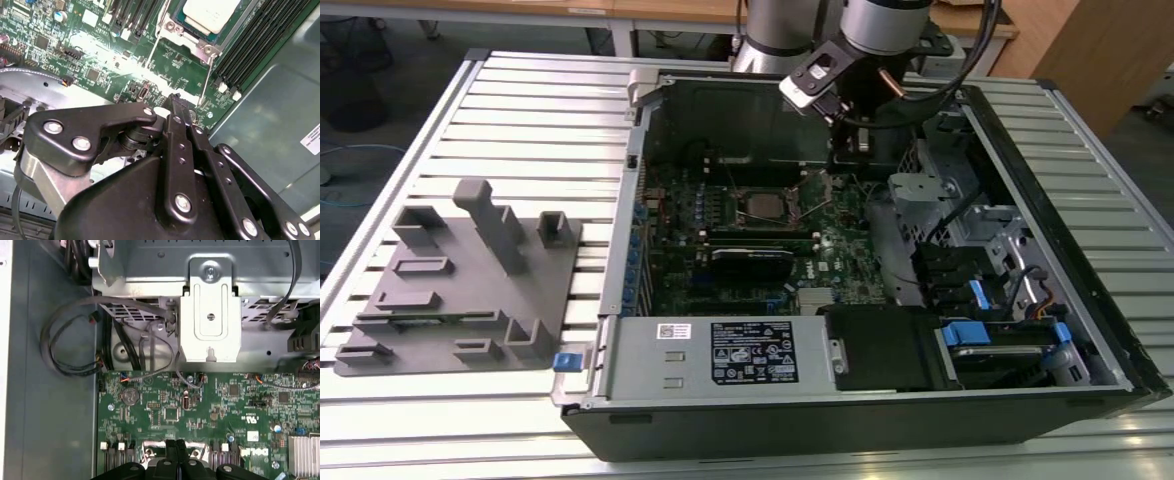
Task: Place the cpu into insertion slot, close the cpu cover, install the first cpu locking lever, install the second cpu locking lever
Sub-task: 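Close the cpu cover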
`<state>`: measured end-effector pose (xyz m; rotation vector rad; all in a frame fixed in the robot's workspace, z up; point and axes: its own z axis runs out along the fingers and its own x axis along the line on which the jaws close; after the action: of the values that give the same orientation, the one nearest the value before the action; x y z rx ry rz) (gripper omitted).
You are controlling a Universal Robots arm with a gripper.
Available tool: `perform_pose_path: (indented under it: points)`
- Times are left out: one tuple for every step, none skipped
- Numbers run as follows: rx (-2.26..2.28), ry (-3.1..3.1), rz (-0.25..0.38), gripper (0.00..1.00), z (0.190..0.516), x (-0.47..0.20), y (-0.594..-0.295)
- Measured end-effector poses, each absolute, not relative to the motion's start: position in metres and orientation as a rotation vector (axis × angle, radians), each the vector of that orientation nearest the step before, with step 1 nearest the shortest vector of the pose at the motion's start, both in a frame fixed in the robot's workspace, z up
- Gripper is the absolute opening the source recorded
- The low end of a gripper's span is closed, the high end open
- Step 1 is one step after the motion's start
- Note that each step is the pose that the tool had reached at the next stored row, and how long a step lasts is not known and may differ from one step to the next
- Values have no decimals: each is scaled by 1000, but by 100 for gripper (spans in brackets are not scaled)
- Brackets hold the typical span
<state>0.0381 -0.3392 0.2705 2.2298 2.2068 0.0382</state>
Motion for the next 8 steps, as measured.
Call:
perform_pose_path:
  points:
    - [2230, 2207, 38, 11, 271, 38, -339]
    - [2230, 2207, 38, 11, 270, 38, -339]
    - [2230, 2207, 38, 11, 270, 38, -339]
    - [2230, 2207, 38, 11, 270, 39, -339]
    - [2230, 2207, 38, 11, 270, 42, -339]
    - [2230, 2207, 38, 11, 270, 44, -339]
    - [2230, 2207, 38, 11, 270, 47, -339]
    - [2230, 2207, 38, 11, 270, 50, -339]
